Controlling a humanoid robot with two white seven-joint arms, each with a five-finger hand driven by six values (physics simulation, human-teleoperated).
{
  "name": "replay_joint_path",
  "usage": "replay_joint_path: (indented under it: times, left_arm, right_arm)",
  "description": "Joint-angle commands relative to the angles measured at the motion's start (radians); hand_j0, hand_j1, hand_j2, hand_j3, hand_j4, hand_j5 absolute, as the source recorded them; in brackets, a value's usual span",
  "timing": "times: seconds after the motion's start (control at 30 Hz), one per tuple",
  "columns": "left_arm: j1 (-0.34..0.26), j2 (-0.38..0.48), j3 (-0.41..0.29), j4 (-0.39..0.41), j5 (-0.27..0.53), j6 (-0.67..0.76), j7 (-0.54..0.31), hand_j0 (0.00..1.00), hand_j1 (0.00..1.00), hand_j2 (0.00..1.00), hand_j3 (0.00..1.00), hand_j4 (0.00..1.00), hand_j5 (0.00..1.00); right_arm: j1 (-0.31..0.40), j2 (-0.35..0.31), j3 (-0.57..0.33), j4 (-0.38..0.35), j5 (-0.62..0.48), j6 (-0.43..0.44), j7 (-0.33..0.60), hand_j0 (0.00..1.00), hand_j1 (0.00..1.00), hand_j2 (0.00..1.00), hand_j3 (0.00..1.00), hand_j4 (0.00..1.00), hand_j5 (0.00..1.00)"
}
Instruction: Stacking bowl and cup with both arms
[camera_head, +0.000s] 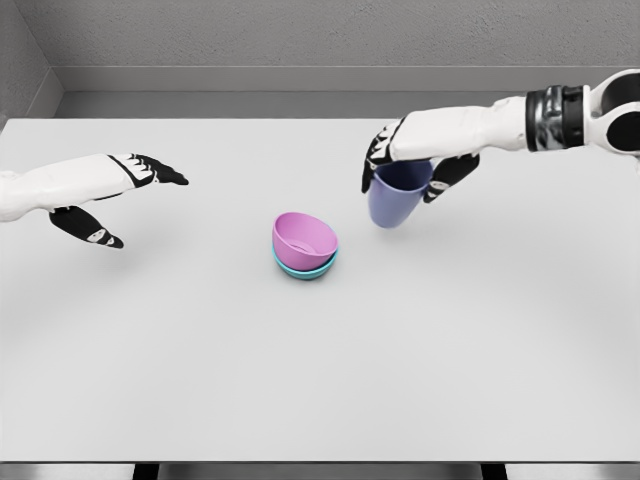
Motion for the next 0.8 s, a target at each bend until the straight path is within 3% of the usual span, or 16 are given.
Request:
replay_joint_path:
  times: [0.0,0.77]
  left_arm:
    - [0.000,-0.002,0.000,0.000,0.005,0.003,0.000,1.00,1.00,1.00,1.00,1.00,1.00]
    - [-0.002,-0.005,-0.002,0.002,0.005,0.003,0.000,1.00,1.00,1.00,1.00,1.00,1.00]
  right_arm:
    - [0.000,0.014,-0.001,-0.013,-0.007,0.003,-0.001,0.66,0.66,0.66,0.66,0.66,0.66]
    - [-0.049,0.069,-0.001,-0.100,-0.007,0.003,-0.001,0.66,0.66,0.66,0.66,0.66,0.66]
